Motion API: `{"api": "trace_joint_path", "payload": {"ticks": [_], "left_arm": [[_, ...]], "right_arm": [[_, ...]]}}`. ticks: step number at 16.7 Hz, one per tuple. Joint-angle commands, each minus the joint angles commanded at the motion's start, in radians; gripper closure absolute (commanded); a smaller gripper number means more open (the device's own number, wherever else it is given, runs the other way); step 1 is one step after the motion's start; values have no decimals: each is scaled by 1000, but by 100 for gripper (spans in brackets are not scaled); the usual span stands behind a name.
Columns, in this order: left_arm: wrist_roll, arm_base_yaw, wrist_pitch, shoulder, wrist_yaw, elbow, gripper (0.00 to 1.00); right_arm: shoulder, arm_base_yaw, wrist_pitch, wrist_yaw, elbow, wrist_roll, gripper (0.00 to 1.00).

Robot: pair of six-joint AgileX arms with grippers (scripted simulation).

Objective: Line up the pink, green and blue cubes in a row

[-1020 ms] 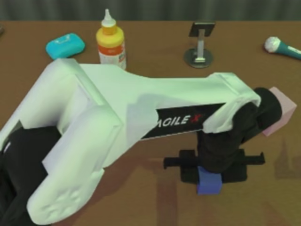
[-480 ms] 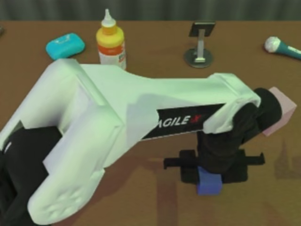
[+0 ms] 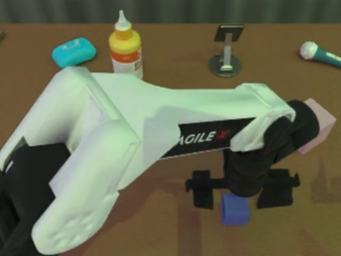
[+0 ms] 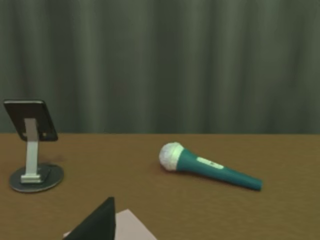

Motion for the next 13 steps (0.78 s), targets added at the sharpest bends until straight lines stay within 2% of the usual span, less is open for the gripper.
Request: {"api": "trace_joint_path", "payload": {"ticks": [8, 13], "left_arm": [[0, 0, -4, -1, 0, 4, 0], [-6, 9, -165, -34, -2, 120, 0]], "right_arm": [[0, 0, 0, 0, 0, 0, 0], [0, 0, 0, 0, 0, 0, 0]]}}
